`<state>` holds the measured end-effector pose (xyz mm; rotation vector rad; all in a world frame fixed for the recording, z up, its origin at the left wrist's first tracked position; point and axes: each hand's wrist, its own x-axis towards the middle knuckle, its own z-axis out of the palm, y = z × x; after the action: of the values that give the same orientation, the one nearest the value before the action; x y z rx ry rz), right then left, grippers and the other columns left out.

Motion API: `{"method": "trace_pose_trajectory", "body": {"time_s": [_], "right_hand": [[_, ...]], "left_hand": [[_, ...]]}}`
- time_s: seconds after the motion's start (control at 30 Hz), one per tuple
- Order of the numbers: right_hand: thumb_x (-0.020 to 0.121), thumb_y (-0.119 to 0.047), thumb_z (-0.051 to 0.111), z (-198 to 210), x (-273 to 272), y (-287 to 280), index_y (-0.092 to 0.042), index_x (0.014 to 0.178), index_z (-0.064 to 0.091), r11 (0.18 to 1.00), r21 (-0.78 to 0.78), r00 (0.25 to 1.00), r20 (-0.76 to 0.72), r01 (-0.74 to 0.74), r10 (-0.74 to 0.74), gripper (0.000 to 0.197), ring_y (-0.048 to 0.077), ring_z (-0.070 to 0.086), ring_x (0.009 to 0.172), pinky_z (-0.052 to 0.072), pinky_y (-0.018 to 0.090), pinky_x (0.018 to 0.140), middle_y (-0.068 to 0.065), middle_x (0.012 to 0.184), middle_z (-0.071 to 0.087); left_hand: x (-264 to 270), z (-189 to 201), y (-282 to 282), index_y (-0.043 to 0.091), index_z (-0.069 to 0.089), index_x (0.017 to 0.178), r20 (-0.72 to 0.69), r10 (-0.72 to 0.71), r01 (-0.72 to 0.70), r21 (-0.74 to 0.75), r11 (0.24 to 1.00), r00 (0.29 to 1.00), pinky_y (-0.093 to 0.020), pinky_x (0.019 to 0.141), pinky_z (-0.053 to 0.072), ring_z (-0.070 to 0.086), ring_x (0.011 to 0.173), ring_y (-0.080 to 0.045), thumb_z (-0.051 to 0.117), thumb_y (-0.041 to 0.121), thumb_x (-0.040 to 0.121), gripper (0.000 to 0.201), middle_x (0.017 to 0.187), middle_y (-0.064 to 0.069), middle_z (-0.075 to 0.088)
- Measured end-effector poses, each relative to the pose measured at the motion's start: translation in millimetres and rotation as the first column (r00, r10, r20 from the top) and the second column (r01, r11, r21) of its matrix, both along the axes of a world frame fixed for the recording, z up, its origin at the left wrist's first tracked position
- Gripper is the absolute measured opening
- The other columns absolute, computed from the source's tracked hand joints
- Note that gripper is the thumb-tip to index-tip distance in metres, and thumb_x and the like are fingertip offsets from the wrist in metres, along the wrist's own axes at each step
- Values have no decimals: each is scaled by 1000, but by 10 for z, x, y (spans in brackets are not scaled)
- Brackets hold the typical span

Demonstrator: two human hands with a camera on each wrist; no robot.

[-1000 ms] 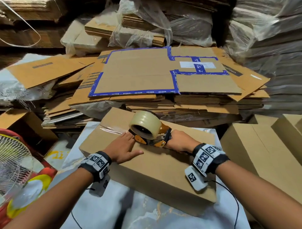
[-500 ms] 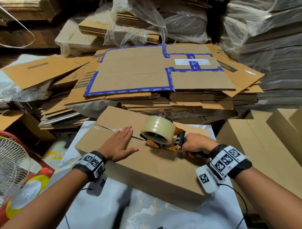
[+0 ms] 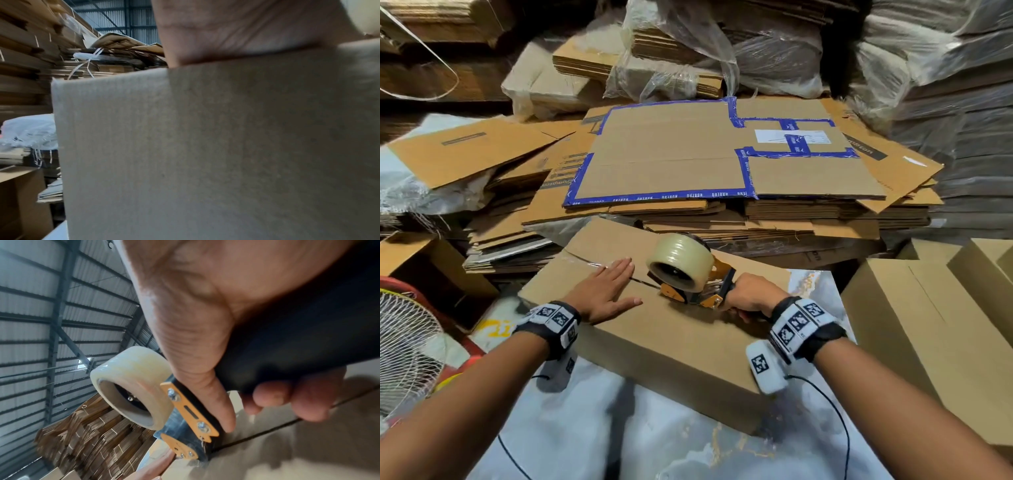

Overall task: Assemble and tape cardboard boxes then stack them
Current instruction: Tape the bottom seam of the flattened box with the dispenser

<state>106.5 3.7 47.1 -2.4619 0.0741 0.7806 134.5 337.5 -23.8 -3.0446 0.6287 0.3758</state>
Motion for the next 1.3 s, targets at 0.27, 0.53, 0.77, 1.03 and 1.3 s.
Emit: {"method": "trace_pose_trajectory", "body": {"time_s": [0.27,0.53,0.77,1.03,1.3], "right_hand": [[91,-30,69,58,97,133,-11,77,67,999,-32,1000,1,-25,25,24,14,52,43,42,24,56,3,60,63],[86,-7,67,113,73,-103,-6,64,57,993,97,996,-70,63,-56,25,25,60,48,49,26,55,10,54,61],[88,-10,68,31,-125,-650,-1,69,64,999,25,999,14,40,-40,21,24,64,52,53,27,58,14,60,67],[82,-19,70,20,-86,-656,-7,74,72,991,-50,974,183,-124,131,14,19,68,58,55,30,55,4,66,72],[83,-16,74,-72,-129,-810,-18,64,61,993,49,981,169,-103,93,23,14,50,53,38,23,47,-3,60,57]], "left_hand": [[-166,-31,-471,13,32,156,97,-152,164,-137,977,984,-41,120,22,28,146,-26,8,87,87,104,162,-10,31],[-137,-132,-480,11,-1,162,40,-103,106,-65,992,994,-37,127,0,-7,156,-18,-1,90,80,114,169,-8,-6],[-176,-107,-530,10,0,162,75,-90,94,-58,994,993,-37,127,-1,-7,156,-18,-7,90,78,116,169,-8,-8],[-388,-167,-1020,19,27,158,157,-143,181,-265,947,977,-44,124,20,16,154,-24,20,81,94,89,167,-6,21],[-431,-97,-1221,12,7,162,51,-89,96,-139,986,995,-30,122,-4,1,156,-20,15,75,93,94,170,-8,5]]}}
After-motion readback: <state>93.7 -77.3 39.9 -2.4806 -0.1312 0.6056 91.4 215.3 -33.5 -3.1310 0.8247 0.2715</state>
